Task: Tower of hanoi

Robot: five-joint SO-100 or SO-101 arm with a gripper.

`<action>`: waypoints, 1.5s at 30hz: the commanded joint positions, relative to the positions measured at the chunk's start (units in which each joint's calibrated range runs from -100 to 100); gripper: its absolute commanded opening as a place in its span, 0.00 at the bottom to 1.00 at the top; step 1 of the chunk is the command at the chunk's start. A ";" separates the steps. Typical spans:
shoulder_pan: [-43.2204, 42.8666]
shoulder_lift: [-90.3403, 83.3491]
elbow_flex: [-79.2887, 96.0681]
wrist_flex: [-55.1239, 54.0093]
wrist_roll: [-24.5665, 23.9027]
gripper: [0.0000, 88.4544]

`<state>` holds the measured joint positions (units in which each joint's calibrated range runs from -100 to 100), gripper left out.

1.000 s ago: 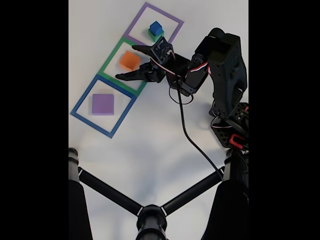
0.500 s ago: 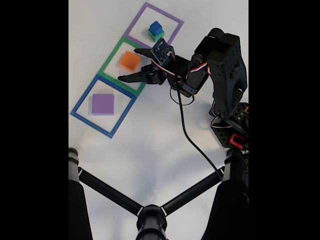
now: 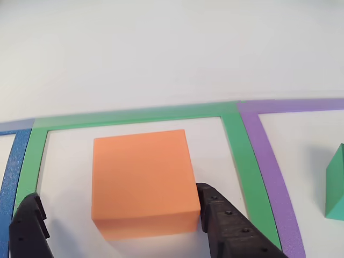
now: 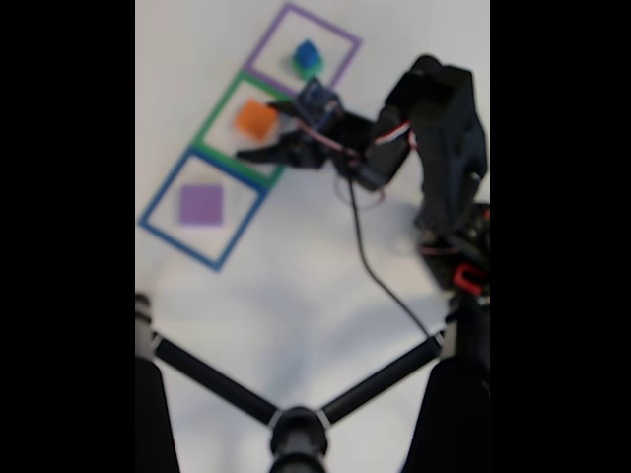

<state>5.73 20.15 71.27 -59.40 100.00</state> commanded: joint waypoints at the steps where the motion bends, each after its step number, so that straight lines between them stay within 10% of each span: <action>1: -0.89 -2.20 -0.16 1.16 0.00 0.32; 27: -1.65 -9.01 -1.80 9.58 0.00 0.13; 36: -3.03 -37.46 -3.62 44.71 -9.19 0.12; 45: -7.68 -56.77 -30.24 97.72 -28.68 0.12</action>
<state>0.97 -30.31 55.44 16.66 78.86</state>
